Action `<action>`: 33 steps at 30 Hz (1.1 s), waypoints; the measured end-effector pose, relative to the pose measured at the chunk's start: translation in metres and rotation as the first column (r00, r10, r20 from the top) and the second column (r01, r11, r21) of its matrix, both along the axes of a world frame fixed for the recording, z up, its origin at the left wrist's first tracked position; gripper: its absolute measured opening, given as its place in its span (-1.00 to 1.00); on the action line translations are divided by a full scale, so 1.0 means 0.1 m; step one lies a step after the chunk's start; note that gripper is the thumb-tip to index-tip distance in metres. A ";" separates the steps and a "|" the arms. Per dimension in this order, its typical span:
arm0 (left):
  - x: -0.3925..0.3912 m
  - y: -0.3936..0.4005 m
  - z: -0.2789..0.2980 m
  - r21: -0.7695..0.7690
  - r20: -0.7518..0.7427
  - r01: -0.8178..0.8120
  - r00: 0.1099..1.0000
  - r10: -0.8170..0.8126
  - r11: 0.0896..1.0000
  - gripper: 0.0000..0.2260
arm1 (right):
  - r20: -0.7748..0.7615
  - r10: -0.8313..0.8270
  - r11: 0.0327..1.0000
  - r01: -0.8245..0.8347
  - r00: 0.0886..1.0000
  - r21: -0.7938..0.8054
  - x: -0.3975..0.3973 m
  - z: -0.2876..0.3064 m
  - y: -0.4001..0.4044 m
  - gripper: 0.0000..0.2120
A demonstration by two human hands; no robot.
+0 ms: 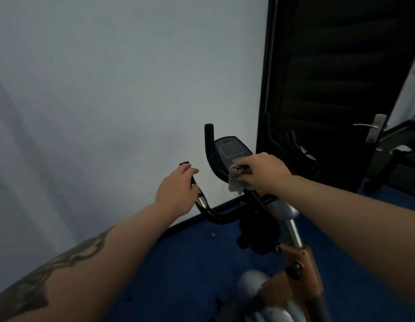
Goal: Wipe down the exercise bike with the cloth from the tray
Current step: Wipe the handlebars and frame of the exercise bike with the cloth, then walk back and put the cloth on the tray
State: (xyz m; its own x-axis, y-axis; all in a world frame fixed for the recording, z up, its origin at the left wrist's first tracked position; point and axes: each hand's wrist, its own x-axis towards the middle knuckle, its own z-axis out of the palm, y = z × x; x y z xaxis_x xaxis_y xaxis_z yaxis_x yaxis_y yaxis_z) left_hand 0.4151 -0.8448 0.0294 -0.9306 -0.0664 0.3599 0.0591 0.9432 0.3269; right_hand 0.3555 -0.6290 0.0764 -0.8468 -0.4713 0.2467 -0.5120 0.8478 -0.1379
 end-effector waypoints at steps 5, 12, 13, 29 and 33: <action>0.27 0.25 -0.07 0.019 0.033 0.111 0.993 -0.111 0.994 -0.60 | -0.001 -0.146 0.989 0.146 0.989 0.033 0.55 -0.05 0.28 -0.73; 0.51 0.85 -0.05 -0.005 0.056 0.227 0.972 -0.226 0.974 -0.63 | 0.028 -0.287 0.954 0.283 0.957 0.096 1.19 -0.09 0.95 -0.68; 0.55 0.96 -0.04 -0.016 0.056 0.244 0.969 -0.242 0.970 -0.64 | 0.028 -0.303 0.949 0.299 0.953 0.099 1.27 -0.08 1.07 -0.68; 1.96 3.91 -0.14 -0.058 0.099 0.436 0.898 -0.429 0.898 -0.62 | -0.006 -0.449 0.886 0.446 0.894 0.125 3.20 -0.18 3.75 -0.79; 2.42 4.85 -0.22 -0.054 0.124 0.477 0.875 -0.468 0.878 -0.62 | -0.003 -0.493 0.860 0.488 0.870 0.147 3.67 -0.23 4.56 -0.83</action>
